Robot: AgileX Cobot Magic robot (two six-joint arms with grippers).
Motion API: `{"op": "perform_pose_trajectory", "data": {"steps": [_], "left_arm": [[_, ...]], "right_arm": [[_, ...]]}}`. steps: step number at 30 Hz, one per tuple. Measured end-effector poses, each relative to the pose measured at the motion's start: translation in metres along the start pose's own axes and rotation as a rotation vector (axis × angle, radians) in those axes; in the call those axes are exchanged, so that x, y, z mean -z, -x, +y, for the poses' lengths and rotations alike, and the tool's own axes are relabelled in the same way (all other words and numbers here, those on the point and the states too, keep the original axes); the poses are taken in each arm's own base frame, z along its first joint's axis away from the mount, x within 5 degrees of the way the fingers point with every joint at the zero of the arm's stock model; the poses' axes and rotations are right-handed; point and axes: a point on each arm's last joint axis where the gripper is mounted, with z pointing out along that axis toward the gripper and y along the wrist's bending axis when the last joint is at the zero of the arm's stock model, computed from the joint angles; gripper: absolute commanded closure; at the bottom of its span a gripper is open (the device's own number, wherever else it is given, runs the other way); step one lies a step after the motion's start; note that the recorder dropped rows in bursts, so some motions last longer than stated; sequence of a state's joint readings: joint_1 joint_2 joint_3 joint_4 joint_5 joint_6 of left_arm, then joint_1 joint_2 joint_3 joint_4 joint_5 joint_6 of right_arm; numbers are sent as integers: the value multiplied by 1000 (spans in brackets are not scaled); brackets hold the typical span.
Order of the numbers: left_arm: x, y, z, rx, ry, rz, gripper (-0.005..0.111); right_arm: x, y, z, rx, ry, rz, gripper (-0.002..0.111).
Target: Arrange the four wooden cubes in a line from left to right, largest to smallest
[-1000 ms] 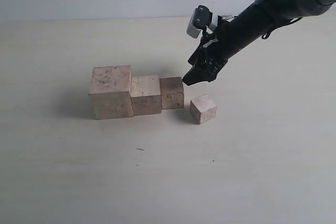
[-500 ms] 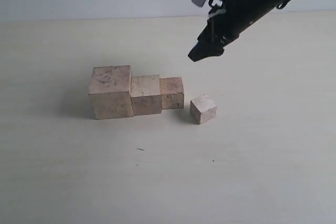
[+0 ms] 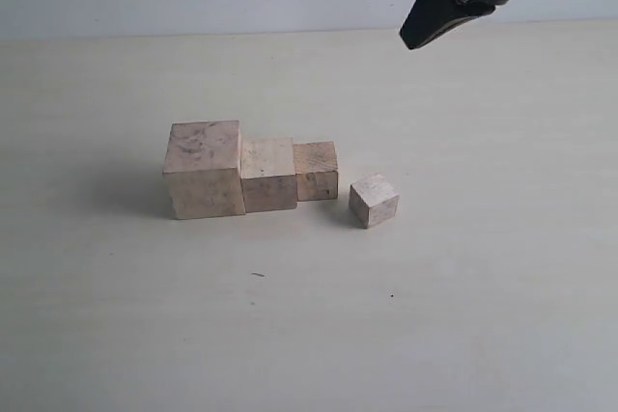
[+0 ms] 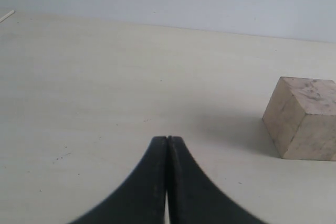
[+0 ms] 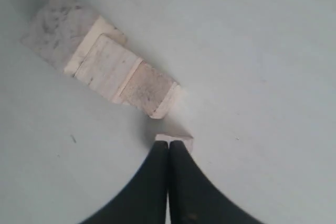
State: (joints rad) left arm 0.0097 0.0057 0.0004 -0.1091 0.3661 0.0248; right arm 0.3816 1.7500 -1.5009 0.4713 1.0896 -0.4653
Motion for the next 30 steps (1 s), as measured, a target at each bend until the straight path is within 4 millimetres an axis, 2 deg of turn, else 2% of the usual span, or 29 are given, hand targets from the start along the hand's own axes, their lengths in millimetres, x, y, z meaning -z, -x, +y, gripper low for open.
{"op": "perform_pose_trajectory", "data": {"steps": [3, 4, 7, 8, 9, 10, 11, 13, 16, 18, 22, 26, 28, 30], "left_arm": [[0, 0, 0, 0, 0, 0, 107], [0, 0, 0, 0, 0, 0, 107], [0, 0, 0, 0, 0, 0, 107], [0, 0, 0, 0, 0, 0, 107], [0, 0, 0, 0, 0, 0, 107], [0, 0, 0, 0, 0, 0, 107], [0, 0, 0, 0, 0, 0, 107], [0, 0, 0, 0, 0, 0, 107], [0, 0, 0, 0, 0, 0, 107], [0, 0, 0, 0, 0, 0, 107], [0, 0, 0, 0, 0, 0, 107], [0, 0, 0, 0, 0, 0, 107], [0, 0, 0, 0, 0, 0, 107], [0, 0, 0, 0, 0, 0, 107]], "right_arm": [[20, -16, 16, -66, -101, -87, 108], [28, -31, 28, -76, -134, -154, 108], [20, -60, 40, -74, -170, -253, 108], [4, -74, 34, -109, -180, -230, 108], [-5, -79, 32, -126, -181, -204, 108], [-30, -91, 28, -145, -178, -111, 108], [-49, -98, 30, -149, -168, -49, 108], [-72, -101, 41, -133, -157, -6, 108], [-91, -103, 60, -95, -219, 14, 108], [-99, -106, 58, -80, -306, 33, 106], [-101, -104, 55, -95, -347, 14, 87], [-101, -98, 56, -81, -338, -34, 54], [-99, -93, 58, -55, -330, -58, 43], [-98, -89, 59, -34, -325, -79, 38]]}}
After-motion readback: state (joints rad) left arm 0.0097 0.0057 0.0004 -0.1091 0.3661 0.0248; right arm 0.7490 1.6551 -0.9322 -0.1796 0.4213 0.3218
